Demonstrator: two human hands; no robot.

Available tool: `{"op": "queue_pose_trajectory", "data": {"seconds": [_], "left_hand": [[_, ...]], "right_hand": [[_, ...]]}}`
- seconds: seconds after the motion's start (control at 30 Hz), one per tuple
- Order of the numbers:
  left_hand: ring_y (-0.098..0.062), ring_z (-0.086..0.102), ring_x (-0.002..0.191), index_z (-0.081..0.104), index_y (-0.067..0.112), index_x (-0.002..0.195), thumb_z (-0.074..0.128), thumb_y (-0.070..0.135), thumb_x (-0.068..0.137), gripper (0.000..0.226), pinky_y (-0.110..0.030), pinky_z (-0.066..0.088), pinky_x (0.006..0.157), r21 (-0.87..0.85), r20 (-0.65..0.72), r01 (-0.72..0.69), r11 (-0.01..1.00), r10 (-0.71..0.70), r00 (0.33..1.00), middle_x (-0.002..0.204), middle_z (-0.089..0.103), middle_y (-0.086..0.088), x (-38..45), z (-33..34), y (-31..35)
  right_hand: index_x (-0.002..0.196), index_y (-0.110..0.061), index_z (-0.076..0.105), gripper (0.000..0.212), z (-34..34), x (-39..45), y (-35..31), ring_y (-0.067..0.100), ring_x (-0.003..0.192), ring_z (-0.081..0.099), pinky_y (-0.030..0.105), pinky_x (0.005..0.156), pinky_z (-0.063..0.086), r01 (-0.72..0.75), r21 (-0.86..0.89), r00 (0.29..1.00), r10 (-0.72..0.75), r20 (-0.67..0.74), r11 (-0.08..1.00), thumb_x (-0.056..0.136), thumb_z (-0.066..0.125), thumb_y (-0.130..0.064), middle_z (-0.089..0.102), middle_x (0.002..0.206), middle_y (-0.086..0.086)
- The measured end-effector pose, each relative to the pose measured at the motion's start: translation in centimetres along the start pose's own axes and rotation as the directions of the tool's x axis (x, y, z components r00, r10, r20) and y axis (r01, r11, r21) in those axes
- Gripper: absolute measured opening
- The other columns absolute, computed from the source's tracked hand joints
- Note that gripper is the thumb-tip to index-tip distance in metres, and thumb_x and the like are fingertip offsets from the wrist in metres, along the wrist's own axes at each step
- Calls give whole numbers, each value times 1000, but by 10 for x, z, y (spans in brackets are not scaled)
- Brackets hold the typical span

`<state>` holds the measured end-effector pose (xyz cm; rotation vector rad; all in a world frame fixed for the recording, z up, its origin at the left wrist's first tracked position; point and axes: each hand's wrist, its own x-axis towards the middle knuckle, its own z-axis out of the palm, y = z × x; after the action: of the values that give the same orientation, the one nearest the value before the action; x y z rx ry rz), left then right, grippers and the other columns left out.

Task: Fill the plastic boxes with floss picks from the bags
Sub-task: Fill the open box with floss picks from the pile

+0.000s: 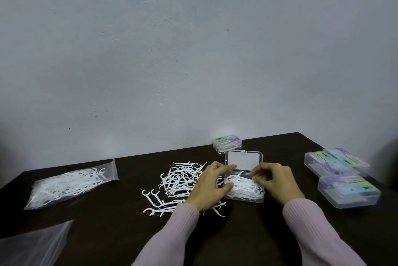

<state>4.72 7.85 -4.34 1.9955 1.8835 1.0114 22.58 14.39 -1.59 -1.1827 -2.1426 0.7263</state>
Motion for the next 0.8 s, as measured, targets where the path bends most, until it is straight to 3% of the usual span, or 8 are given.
{"op": "queue_pose_trajectory", "data": {"seconds": [0.3,0.67,0.8], "left_hand": [[-9,33,116,46,30,137,43,30,97,39,-31,25,104,247,56,-10,969,-4,998,122,43,4,2,4,9],[-3,26,108,55,42,123,37,18,98,39,-31,15,102,177,57,7,984,-18,998,112,35,10,2,11,13],[-4,29,110,54,40,126,36,24,100,35,-30,17,98,149,18,29,988,-32,999,111,39,11,2,11,11]], "right_hand": [[86,-18,64,16,-1,0,2,4,73,56,7,55,43,-6,-2,1000,6,24,1000,81,66,-3,60,82,-6],[81,-19,63,18,0,1,3,2,71,55,6,56,43,17,-27,1000,-16,19,999,81,65,-1,58,80,-8],[85,-20,66,16,1,1,4,1,75,54,8,61,43,48,-70,999,-47,15,996,84,63,-4,57,86,-7]]}}
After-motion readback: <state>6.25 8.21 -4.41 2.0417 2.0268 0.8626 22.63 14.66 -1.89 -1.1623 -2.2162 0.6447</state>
